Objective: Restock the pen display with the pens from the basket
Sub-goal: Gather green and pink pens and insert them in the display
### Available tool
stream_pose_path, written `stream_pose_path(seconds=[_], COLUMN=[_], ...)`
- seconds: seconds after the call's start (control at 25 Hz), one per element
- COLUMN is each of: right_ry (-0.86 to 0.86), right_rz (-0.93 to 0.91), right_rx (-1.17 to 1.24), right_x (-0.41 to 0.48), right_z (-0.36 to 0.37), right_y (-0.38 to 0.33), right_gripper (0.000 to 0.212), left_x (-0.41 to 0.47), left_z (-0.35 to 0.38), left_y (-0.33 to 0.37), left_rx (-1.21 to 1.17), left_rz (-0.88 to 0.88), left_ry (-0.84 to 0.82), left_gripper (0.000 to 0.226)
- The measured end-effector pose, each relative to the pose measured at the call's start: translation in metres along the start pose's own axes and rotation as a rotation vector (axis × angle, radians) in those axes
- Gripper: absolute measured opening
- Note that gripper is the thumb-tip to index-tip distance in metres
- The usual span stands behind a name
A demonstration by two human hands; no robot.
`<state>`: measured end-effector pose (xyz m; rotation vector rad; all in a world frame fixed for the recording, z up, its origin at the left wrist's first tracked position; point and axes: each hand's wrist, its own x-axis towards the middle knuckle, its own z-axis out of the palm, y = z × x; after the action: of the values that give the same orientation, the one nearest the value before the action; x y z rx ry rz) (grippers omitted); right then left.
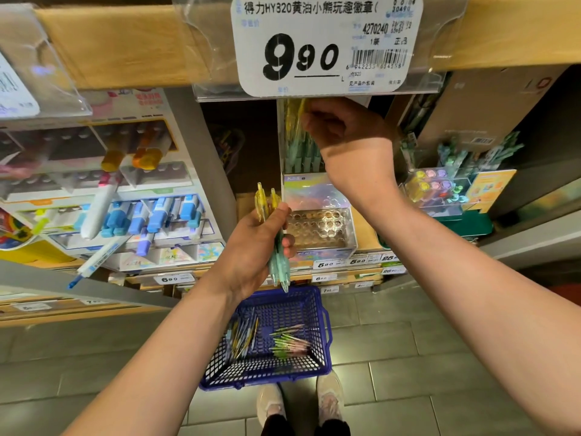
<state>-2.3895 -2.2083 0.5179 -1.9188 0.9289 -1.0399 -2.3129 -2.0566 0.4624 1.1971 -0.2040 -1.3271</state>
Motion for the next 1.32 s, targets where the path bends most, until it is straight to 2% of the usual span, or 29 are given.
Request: stream_pose_path(seconds=[0.12, 0.24, 0.4, 0.56, 0.6, 0.72, 0.84, 0.96, 1.12, 1.32], right_ry=[-0.068, -0.145, -0.171, -0.331, -0.323, -0.403, -0.49, -0.383, -0.069, -0.03], right_rz=[-0.048, -0.012, 0.014, 0.054, 0.102, 0.386, 0.534, 0.538, 0.438, 0.193], right_rx=[-0.17, -0.339, -0.434, -0.533, -0.478, -0.069, 0.241, 0.278, 0.42, 0.224], right_x=[-0.002, -0.007, -0.009, -0.02, -0.026, -0.047, -0.058, -0.048, -0.016, 0.005], right_z=[0.003, 0.008, 0.009, 0.007, 0.005, 0.001, -0.004, -0.015, -0.033, -0.028], right_y=[0.0, 0.003, 0.001, 0.002, 0.002, 0.003, 0.004, 0.004, 0.001, -0.001], right_gripper=[0.015, 0.016, 0.02, 0.018, 0.016, 0.027, 0.015, 0.008, 0.011, 0.007], left_x=[0.001, 0.002, 0.002, 0.0, 0.0, -0.001, -0.002, -0.003, -0.002, 0.001], left_z=[-0.001, -0.004, -0.006, -0.004, -0.003, -0.002, 0.0, -0.001, -0.005, -0.004], left_y=[0.002, 0.003, 0.003, 0.002, 0.002, 0.003, 0.003, 0.002, -0.001, -0.004], left_rx=[-0.016, -0.02, -0.006, 0.005, 0.004, 0.03, 0.078, 0.05, 0.074, 0.135], left_rz=[-0.006, 0.005, 0.053, 0.089, 0.095, 0.132, 0.144, 0.103, 0.084, 0.098], left_ry=[0.04, 0.059, 0.024, -0.034, -0.051, -0.095, -0.098, -0.091, -0.038, -0.021], left_gripper=[0.015, 0.022, 0.027, 0.029, 0.03, 0.021, 0.019, 0.022, 0.03, 0.026])
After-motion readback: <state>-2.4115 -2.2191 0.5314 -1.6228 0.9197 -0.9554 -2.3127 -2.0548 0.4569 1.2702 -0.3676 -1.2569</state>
